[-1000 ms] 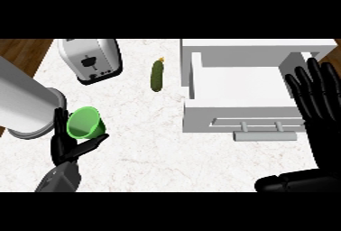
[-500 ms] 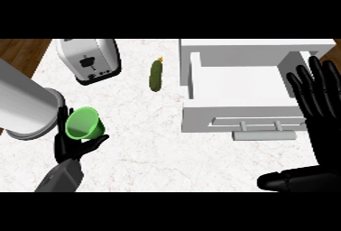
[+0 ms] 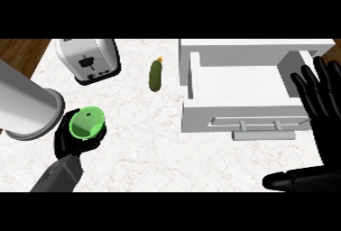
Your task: Pick up the cup, place it into the drawer and close the drawer
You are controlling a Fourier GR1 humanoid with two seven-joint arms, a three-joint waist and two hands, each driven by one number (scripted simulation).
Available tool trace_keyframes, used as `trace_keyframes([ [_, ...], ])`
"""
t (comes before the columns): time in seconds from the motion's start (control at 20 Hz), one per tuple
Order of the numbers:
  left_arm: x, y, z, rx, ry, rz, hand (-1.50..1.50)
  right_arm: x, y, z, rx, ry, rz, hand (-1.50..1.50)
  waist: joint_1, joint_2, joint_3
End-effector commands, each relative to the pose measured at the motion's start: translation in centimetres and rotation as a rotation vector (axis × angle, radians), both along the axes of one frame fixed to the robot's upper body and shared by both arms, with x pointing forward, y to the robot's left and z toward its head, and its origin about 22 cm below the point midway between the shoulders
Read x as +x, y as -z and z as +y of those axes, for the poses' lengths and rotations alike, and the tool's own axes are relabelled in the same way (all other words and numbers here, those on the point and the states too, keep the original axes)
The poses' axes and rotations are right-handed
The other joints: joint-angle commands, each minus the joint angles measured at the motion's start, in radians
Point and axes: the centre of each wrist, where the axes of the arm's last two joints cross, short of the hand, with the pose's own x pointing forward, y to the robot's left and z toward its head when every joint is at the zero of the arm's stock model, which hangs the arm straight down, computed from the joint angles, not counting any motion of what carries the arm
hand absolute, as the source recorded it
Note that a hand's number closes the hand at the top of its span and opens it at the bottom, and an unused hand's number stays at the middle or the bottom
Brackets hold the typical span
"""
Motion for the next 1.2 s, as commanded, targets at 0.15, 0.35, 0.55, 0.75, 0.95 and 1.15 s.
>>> trace_keyframes([
  [0.15,0.9,-0.8,0.4,0.083,-0.081,-0.123,1.5,-0.1,0.8,0.0,-0.014,-0.002,-0.014,-1.5,-0.001,0.001,0.0],
  [0.35,0.4,-0.3,-0.7,0.088,0.042,-0.167,1.5,-0.2,-0.1,0.5,-0.029,0.001,-0.005,-1.5,0.005,-0.002,0.001],
  [0.55,-0.7,0.2,-1.2,0.062,0.18,-0.175,1.5,-0.8,0.3,0.4,0.003,0.012,-0.01,-1.5,0.01,-0.005,0.001],
  [0.75,0.2,-1.1,-3.5,0.041,0.234,-0.251,1.5,-1.0,0.7,-0.4,0.002,0.025,0.003,-1.5,0.025,-0.011,0.003],
  [0.95,2.4,-4.3,-5.3,0.101,0.358,-0.292,1.5,-0.5,1.2,0.0,-0.017,0.031,0.03,-1.5,0.033,-0.013,0.004],
  [1.15,3.9,-8.4,-7.9,0.074,0.414,-0.315,1.5,-0.1,-0.3,-0.9,-0.003,0.031,0.019,-1.5,0.034,-0.014,0.004],
])
